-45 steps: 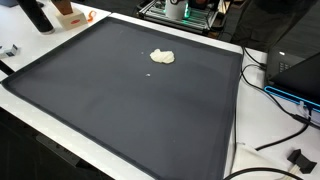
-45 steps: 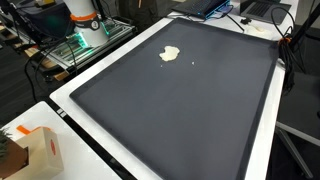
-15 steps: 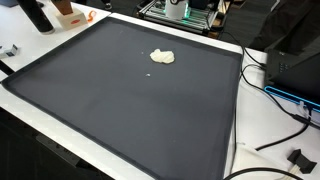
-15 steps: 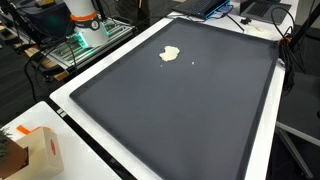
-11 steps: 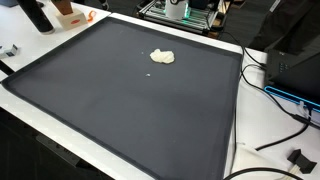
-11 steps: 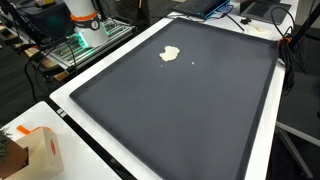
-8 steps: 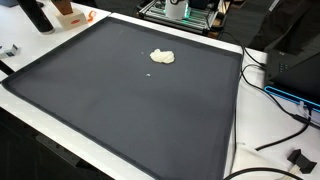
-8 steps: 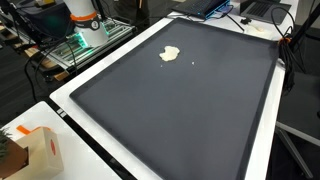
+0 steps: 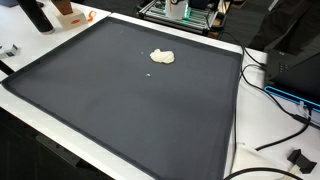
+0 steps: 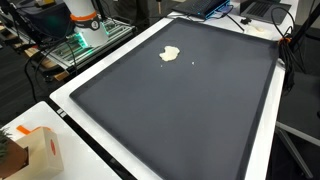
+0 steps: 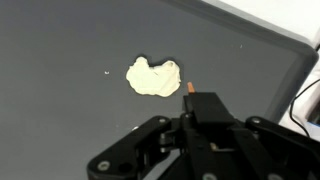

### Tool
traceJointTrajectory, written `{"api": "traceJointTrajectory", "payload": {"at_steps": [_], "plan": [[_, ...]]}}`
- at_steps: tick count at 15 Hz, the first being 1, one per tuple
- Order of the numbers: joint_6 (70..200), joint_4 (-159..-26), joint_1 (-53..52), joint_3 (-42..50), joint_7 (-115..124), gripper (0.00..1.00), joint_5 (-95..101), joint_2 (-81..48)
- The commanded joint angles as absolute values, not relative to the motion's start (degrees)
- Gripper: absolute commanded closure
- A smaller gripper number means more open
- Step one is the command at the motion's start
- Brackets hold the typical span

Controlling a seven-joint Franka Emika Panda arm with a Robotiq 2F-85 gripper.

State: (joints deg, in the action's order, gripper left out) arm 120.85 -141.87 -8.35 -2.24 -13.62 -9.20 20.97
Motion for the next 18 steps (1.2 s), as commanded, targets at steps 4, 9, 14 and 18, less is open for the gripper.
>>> {"api": "traceJointTrajectory", "payload": {"at_steps": [4, 9, 14, 18], "plan": [[123.23, -141.14, -9.55, 6.02, -34.19, 0.97, -31.58, 12.51], [117.95, -140.35, -6.16, 6.53, -45.39, 0.97, -45.95, 5.34], [118.96, -140.36, -2.71, 4.91, -45.74, 0.97, -53.56, -0.75], [119.9, -140.2, -0.93, 4.13, -45.92, 0.97, -58.37, -4.53]]}}
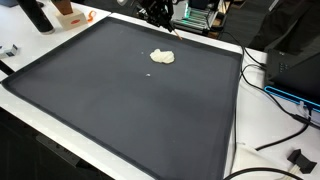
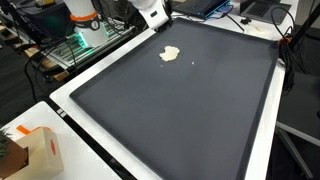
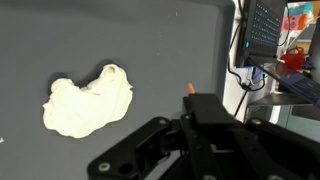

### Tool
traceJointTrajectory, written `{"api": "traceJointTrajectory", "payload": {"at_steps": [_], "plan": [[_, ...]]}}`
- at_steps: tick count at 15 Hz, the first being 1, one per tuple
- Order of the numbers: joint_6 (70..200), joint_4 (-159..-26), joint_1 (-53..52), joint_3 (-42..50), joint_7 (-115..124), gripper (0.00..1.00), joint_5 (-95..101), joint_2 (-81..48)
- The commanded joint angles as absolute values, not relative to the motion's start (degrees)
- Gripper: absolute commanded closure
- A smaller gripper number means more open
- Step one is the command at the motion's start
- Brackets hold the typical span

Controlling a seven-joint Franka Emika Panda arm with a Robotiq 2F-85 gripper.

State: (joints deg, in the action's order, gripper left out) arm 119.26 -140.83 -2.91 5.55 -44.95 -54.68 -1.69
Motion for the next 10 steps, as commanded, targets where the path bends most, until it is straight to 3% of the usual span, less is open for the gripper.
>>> {"api": "traceJointTrajectory", "payload": {"at_steps": [1, 10], "plan": [[119.9, -140.13, -0.61, 4.01, -45.93, 0.97, -59.18, -5.22], [120.85, -138.74, 1.18, 3.5, -41.48, 0.97, -66.03, -10.45]]}}
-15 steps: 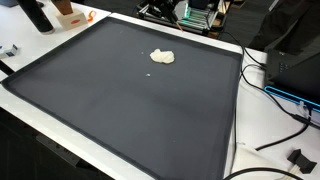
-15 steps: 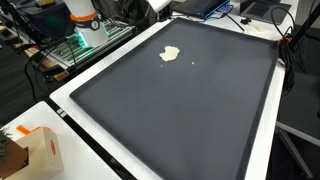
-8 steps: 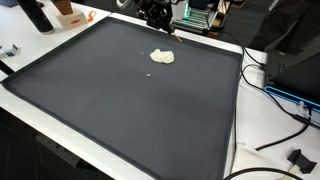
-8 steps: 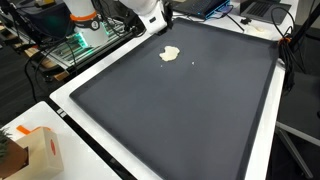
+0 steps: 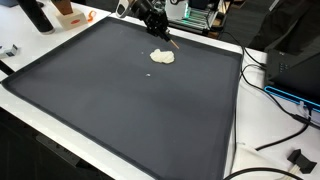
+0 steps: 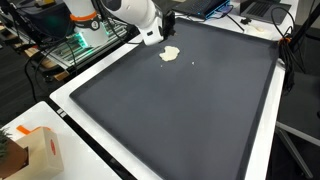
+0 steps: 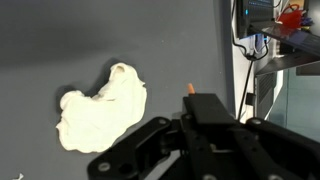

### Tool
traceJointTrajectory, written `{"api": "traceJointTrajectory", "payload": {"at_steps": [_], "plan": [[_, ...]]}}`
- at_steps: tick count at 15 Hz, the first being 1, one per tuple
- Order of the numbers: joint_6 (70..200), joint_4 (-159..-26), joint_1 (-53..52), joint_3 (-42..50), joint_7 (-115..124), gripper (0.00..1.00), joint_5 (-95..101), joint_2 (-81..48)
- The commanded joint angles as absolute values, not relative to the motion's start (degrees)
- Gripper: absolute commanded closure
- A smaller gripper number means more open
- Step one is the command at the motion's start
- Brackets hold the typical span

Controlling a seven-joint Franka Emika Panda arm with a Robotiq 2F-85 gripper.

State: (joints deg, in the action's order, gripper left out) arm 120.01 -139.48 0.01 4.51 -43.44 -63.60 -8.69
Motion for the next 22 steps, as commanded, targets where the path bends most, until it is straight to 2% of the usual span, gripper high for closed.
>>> {"api": "traceJointTrajectory", "payload": {"at_steps": [1, 14, 22], "plan": [[121.04, -138.59, 1.23, 3.47, -40.99, 0.97, -66.49, -10.81], [126.95, -138.85, 1.01, 3.44, -29.08, 0.97, -65.38, -10.38], [136.93, -140.5, -0.6, 2.0, -22.29, 0.97, -62.21, -6.37]]}}
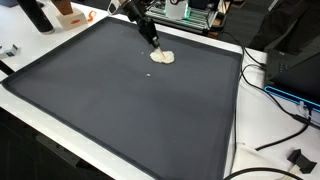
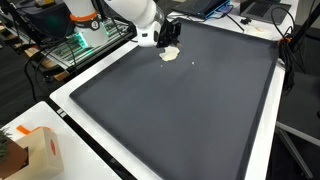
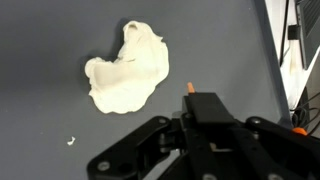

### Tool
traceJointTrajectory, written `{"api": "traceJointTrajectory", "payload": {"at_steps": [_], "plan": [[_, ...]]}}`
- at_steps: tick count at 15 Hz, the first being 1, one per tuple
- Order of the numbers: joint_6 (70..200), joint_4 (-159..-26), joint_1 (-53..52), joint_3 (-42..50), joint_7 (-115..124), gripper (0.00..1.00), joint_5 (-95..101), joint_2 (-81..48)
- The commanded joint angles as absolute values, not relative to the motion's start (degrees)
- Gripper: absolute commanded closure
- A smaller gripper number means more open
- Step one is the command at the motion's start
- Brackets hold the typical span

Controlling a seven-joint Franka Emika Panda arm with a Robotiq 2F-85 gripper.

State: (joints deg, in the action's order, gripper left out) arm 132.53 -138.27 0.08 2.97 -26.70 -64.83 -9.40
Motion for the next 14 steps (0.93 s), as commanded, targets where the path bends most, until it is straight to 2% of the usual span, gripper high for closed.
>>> {"api": "traceJointTrajectory", "payload": {"at_steps": [1, 7, 14], "plan": [[138.31, -140.82, -0.89, 1.69, -20.93, 0.97, -61.2, -5.79], [145.45, -143.79, -2.57, -0.38, -10.47, 0.97, -48.96, -1.91], [147.69, -147.29, -3.58, -2.48, 4.85, 0.97, -29.88, 3.02]]}}
